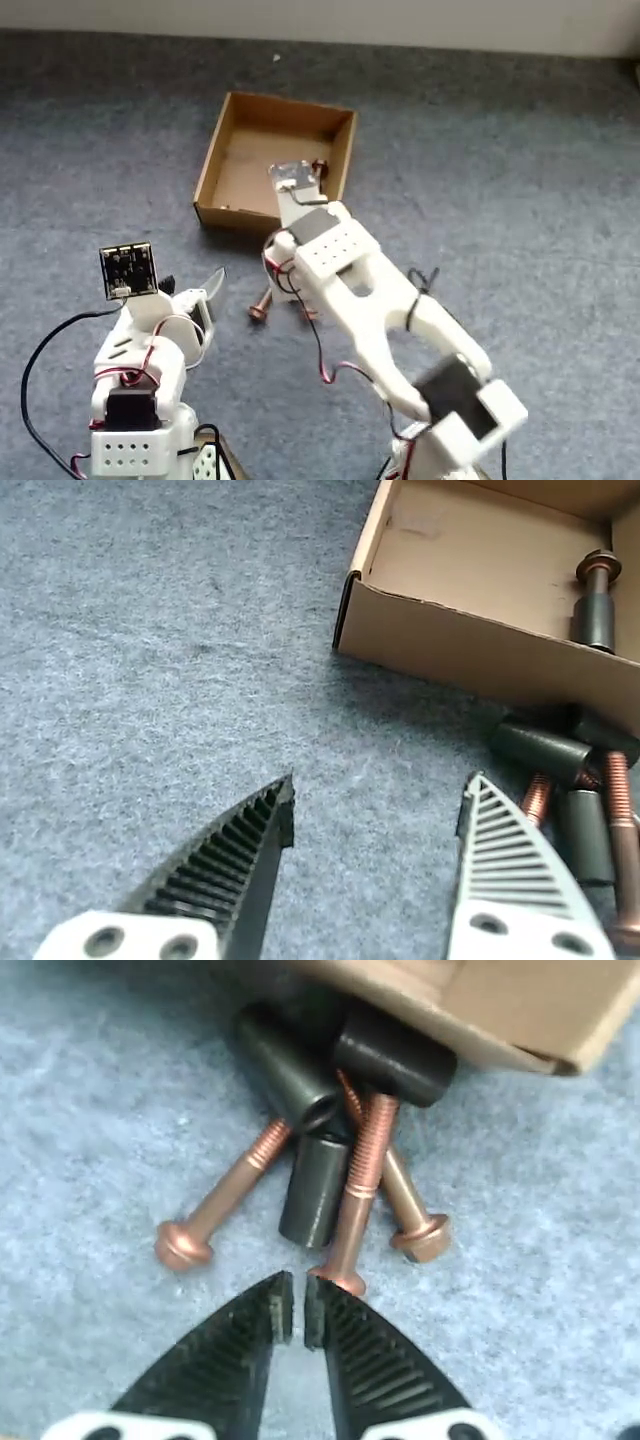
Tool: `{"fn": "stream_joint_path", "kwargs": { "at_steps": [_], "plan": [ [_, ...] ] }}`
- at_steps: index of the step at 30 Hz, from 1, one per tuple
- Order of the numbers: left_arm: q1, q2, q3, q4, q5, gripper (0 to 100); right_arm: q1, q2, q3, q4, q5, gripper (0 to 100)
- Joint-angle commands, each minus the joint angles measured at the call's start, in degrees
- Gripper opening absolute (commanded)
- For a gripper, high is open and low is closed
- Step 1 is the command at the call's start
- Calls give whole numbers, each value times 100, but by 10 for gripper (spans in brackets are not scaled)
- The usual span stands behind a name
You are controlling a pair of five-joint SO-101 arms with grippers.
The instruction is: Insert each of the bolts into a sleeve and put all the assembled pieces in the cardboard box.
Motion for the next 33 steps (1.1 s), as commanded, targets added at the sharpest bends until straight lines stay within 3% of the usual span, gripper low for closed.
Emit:
{"fn": "stream_joint_path", "kwargs": {
  "at_steps": [1,8,12,17,22,33],
  "plan": [
    [-75,-22,-31,-105,0,277,92,-1385,488,110,176,5],
    [-75,-13,-57,-97,0,277,514,-3284,1763,101,167,5],
    [-66,-13,-31,-88,-519,277,857,-3996,2404,75,176,5],
    [-66,-13,-31,-88,-580,277,602,-4365,3073,-848,624,5],
    [-66,-13,-22,-88,-571,277,-13,-3547,2818,-1095,607,104],
    [-66,-13,-22,-88,-589,277,-321,-760,769,-1103,607,108]
  ]
}}
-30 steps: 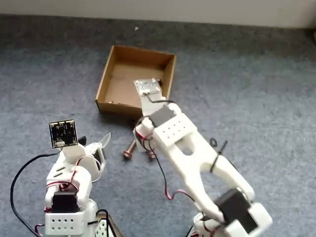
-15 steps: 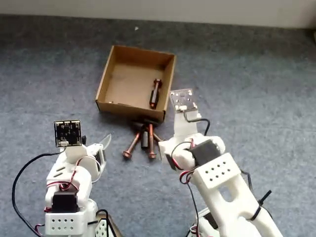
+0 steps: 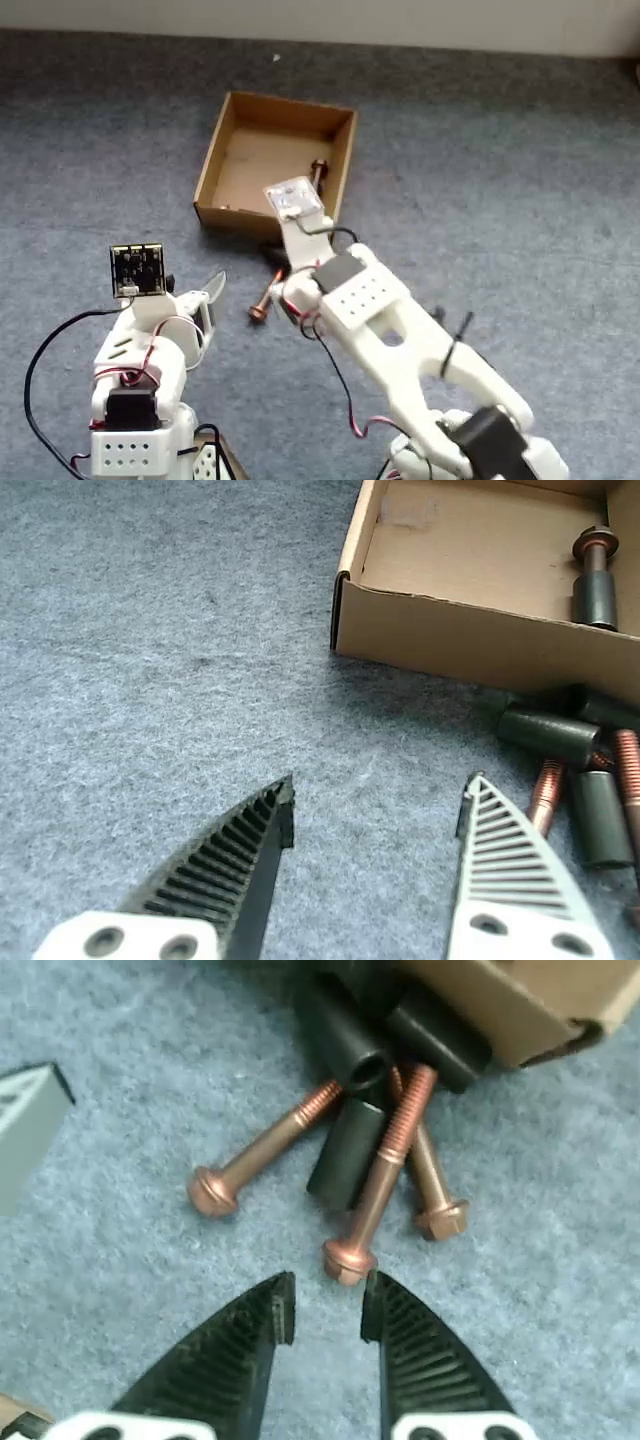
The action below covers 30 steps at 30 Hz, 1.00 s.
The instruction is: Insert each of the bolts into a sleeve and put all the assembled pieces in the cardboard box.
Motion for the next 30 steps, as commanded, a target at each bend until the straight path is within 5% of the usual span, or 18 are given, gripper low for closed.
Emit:
{"fn": "stream_joint_path", "kwargs": {
  "at_steps": [1,17,30],
  "plan": [
    [-66,-13,-22,-88,-62,277,-75,611,-884,-84,70,108],
    [-75,-13,-22,-18,-62,277,382,3125,-2290,-75,70,108],
    [-66,-13,-22,18,-70,277,365,3442,-2273,-75,114,77]
  ]
}}
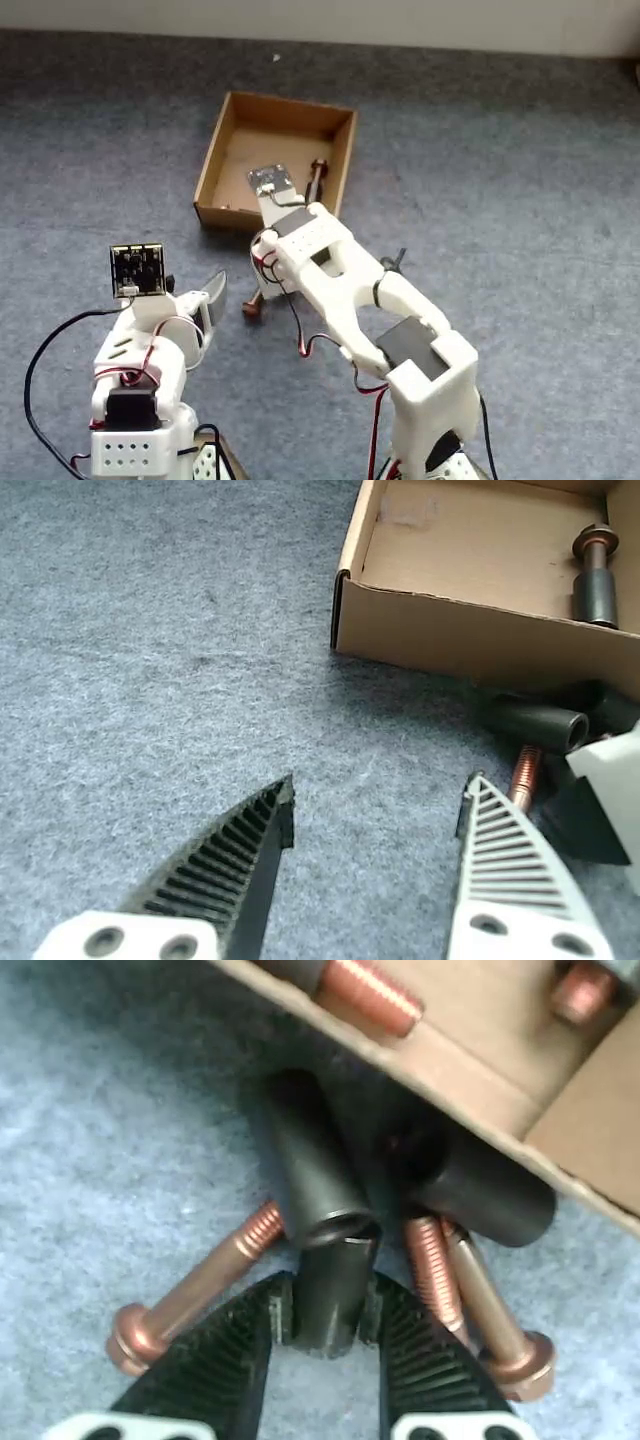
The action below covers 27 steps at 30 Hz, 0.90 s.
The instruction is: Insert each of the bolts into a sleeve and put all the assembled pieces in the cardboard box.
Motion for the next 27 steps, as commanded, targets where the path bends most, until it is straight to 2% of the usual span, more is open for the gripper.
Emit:
{"fn": "stream_joint_path", "kwargs": {
  "at_steps": [1,2,6,11,22,25,27],
  "plan": [
    [-66,-13,-22,9,-70,277,101,57,4,-22,79,43],
    [-66,-13,-22,9,-70,277,92,40,-4,-13,88,4],
    [-66,-13,-22,18,-70,277,84,-400,13,312,510,3],
    [-66,-13,-22,18,-70,277,119,-1719,268,866,519,5],
    [-66,-13,-22,18,-70,277,145,-5191,2475,857,519,5],
    [-48,-4,-31,35,-70,277,409,-6053,3029,804,519,5],
    [-48,-4,-101,202,-211,277,831,-6563,3433,620,510,5]
  ]
}}
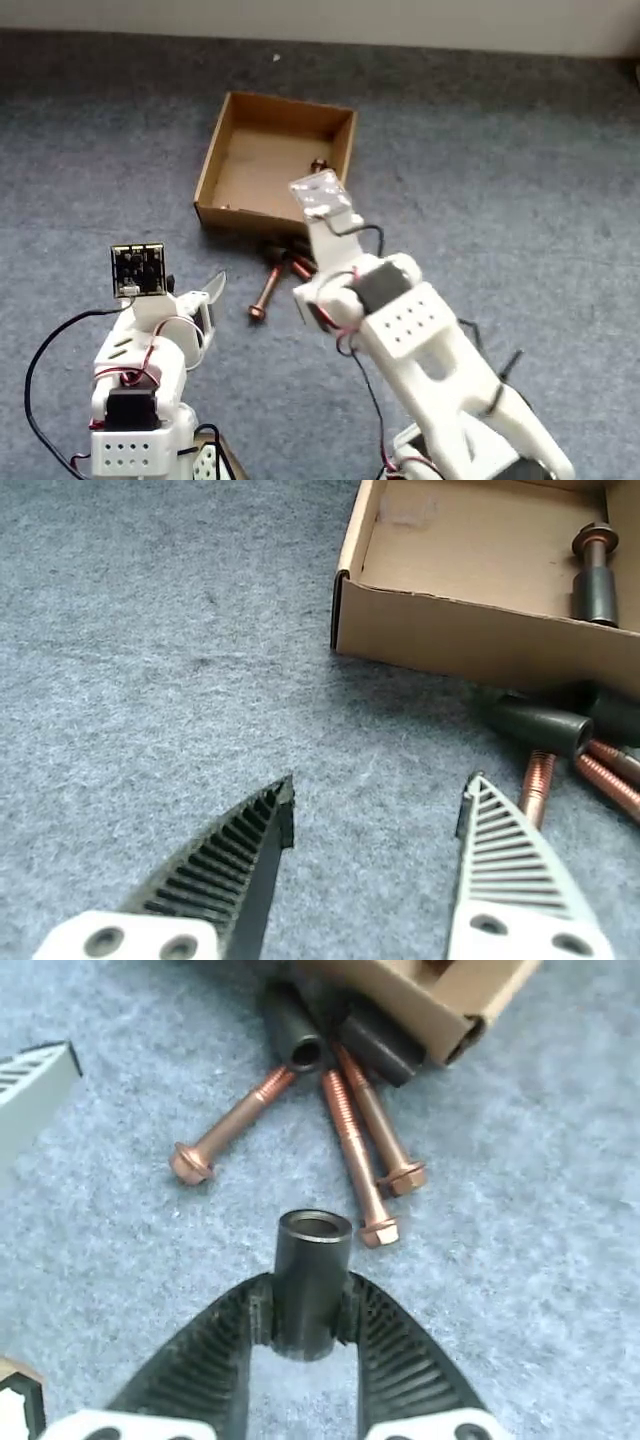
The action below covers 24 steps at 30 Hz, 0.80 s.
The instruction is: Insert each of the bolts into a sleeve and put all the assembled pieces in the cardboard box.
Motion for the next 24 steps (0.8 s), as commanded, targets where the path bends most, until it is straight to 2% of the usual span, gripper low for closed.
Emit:
{"fn": "stream_joint_path", "kwargs": {
  "at_steps": [1,6,9,14,17,20,24],
  "plan": [
    [-40,-4,-154,299,-352,277,760,-1112,523,-338,0,5],
    [-31,-4,-505,721,-589,277,1851,-1947,1631,-1051,-835,5],
    [75,4,-822,800,-668,277,2211,-2211,2097,-1393,-879,5],
    [708,13,-1596,1099,-1662,193,3266,-2334,2299,-1666,-879,5],
    [1015,48,-2035,1125,-1987,173,3767,-2334,2334,-1859,-879,5],
    [1349,567,-2448,1125,-2277,182,4031,-2334,2352,-2079,-993,5],
    [1877,2114,-3152,1125,-2769,182,4295,-2334,2352,-2141,-1292,5]
  ]
}}
